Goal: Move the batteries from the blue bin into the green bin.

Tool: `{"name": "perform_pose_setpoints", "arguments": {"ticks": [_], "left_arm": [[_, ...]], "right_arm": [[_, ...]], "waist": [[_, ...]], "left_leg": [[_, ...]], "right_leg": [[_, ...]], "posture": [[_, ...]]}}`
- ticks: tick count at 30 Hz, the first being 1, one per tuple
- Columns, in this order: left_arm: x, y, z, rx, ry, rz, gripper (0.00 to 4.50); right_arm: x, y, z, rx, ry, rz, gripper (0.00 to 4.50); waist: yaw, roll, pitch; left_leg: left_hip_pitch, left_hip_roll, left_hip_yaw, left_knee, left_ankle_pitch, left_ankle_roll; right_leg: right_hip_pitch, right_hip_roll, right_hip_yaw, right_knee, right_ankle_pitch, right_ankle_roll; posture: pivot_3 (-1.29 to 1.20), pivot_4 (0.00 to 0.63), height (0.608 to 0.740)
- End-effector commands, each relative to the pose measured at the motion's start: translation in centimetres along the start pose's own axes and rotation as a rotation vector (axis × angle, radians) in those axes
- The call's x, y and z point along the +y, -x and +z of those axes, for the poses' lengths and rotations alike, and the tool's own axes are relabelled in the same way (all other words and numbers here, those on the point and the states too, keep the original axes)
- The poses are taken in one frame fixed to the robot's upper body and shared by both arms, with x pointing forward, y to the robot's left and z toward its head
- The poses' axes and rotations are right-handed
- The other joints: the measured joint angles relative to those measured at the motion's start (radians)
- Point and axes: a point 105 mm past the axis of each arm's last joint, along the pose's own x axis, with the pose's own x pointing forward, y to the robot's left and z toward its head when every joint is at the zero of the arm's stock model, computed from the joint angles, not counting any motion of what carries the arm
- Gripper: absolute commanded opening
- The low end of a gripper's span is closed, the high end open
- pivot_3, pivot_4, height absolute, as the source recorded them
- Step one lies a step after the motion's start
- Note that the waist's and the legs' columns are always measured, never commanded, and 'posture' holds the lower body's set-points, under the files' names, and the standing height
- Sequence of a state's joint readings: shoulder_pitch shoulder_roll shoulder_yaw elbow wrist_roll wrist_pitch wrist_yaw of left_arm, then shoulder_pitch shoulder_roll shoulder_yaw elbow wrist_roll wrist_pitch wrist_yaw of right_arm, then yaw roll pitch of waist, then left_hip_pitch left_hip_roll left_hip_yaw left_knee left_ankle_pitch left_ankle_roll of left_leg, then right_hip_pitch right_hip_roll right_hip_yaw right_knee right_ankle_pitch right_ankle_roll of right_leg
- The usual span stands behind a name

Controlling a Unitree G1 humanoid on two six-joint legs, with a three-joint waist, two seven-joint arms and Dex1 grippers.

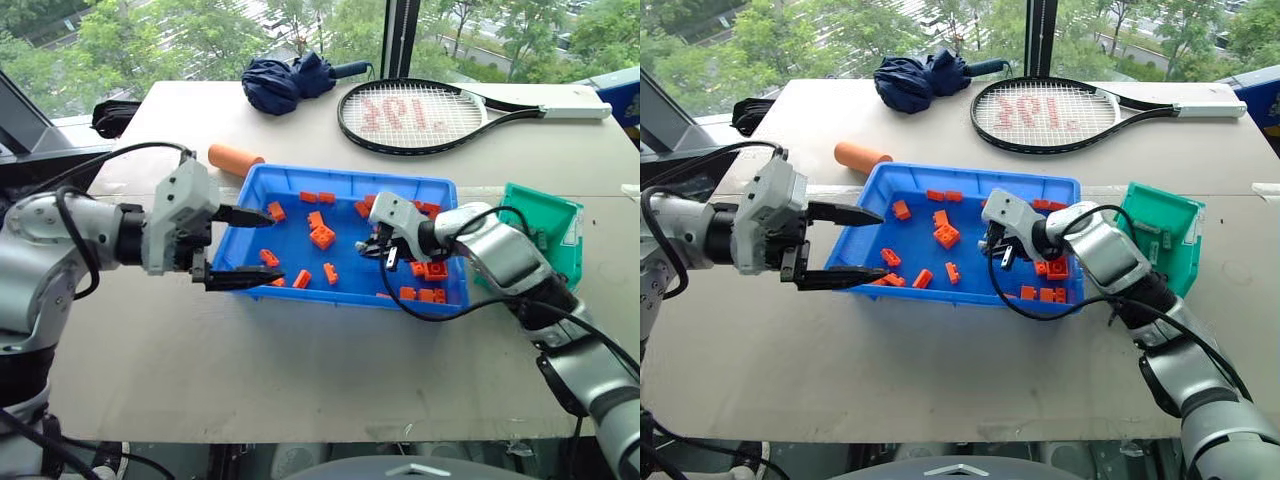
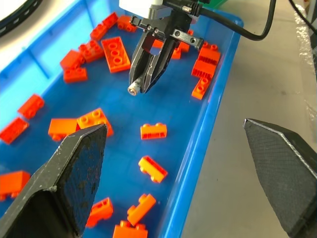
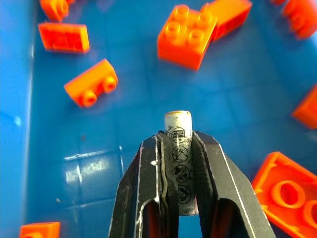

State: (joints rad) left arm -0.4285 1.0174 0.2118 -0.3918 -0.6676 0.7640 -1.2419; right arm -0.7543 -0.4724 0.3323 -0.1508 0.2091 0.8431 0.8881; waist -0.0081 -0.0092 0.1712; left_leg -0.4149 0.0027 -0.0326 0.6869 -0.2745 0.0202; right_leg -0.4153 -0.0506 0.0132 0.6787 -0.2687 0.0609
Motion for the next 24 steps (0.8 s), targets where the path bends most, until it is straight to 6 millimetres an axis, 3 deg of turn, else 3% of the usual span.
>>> {"name": "perform_pose_setpoints", "arguments": {"ticks": [1,7,13,17,19,20,24], "left_arm": [[-0.5,-0.8,1.6,-0.070,-0.033,-0.028,4.50],[-0.5,-3.0,4.6,-0.223,-0.068,-0.100,4.50],[-0.9,-4.2,6.9,-0.328,-0.095,-0.195,4.50],[-1.0,-4.5,7.2,-0.334,-0.108,-0.218,4.50],[-1.0,-4.6,7.2,-0.333,-0.109,-0.222,4.50],[-1.0,-4.6,7.2,-0.333,-0.109,-0.223,4.50],[-1.0,-4.2,6.1,-0.301,-0.098,-0.200,4.50]], "right_arm": [[-1.0,4.6,3.1,-0.137,0.011,-0.141,0.02],[-2.9,13.9,0.7,-0.111,-0.094,-0.465,0.02],[-3.8,19.7,-3.2,0.044,-0.155,-0.700,0.02],[-4.2,21.0,-5.0,0.093,-0.201,-0.762,0.02],[-4.3,21.1,-5.3,0.098,-0.214,-0.776,1.02],[-4.3,21.1,-5.5,0.109,-0.214,-0.776,1.25],[-4.6,21.4,-5.7,0.111,-0.184,-0.812,2.98]], "waist": [[-0.002,0.000,0.000],[0.013,-0.001,0.000],[-0.004,0.000,-0.001],[-0.012,0.000,-0.001],[-0.012,0.000,-0.001],[-0.011,0.000,-0.001],[-0.005,0.000,-0.001]], "left_leg": [[0.000,0.000,0.000,0.000,0.000,0.000],[0.000,-0.001,0.000,0.000,-0.001,0.002],[0.002,0.000,0.001,0.000,-0.001,0.003],[0.003,0.000,0.003,0.000,-0.001,0.003],[0.004,0.000,0.004,0.000,-0.002,0.003],[0.004,0.000,0.004,0.000,-0.001,0.003],[0.003,0.000,0.003,0.000,-0.001,0.003]], "right_leg": [[0.000,0.000,0.000,0.000,0.000,0.000],[0.001,-0.001,0.000,0.000,0.000,0.000],[0.001,0.002,0.002,0.001,0.000,0.000],[0.001,0.001,0.004,0.001,0.000,0.000],[0.001,0.002,0.005,0.001,0.000,0.000],[0.001,0.002,0.005,0.001,0.000,0.000],[0.001,0.001,0.004,0.000,0.000,0.000]], "posture": [[0.00,0.150,0.740],[0.00,0.150,0.740],[0.00,0.150,0.740],[0.00,0.150,0.740],[0.00,0.150,0.740],[0.00,0.150,0.740],[0.00,0.150,0.740]]}}
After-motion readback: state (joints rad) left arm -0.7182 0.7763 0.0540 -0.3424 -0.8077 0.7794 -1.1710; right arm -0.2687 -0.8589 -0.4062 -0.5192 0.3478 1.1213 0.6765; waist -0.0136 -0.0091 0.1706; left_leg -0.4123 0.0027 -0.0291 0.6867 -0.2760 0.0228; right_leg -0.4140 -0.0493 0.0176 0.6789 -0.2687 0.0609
